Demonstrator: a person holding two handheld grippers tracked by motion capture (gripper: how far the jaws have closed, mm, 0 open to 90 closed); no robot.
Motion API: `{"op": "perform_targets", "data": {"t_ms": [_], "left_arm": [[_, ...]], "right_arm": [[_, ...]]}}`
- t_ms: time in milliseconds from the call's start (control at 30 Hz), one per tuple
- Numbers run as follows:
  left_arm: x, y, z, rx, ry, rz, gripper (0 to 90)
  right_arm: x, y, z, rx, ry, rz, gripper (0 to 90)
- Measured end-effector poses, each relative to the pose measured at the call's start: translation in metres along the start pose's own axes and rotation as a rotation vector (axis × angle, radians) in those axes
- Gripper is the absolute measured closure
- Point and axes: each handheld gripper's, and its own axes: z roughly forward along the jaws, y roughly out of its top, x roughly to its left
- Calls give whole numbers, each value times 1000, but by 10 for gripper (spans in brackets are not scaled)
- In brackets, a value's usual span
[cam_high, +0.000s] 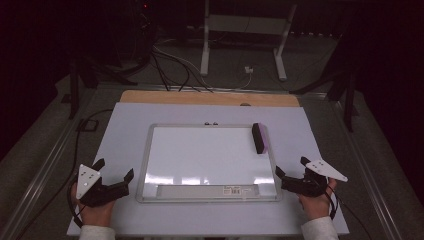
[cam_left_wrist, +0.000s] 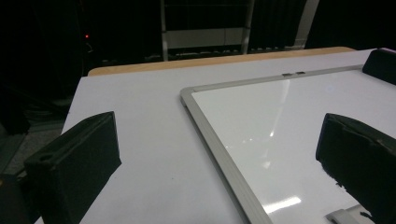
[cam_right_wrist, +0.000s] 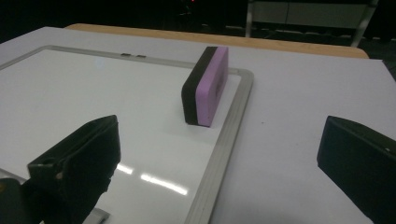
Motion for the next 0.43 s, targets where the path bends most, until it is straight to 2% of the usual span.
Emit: {"op": "perform_targets", "data": {"t_ms": [267, 433], "left_arm": [[0, 0, 0, -1, 7, 1, 6], [0, 0, 1, 0, 13, 0, 6]], "right_arm": [[-5, -3, -6, -29, -22, 0, 2], [-8, -5, -7, -25, -31, -2, 2]]}}
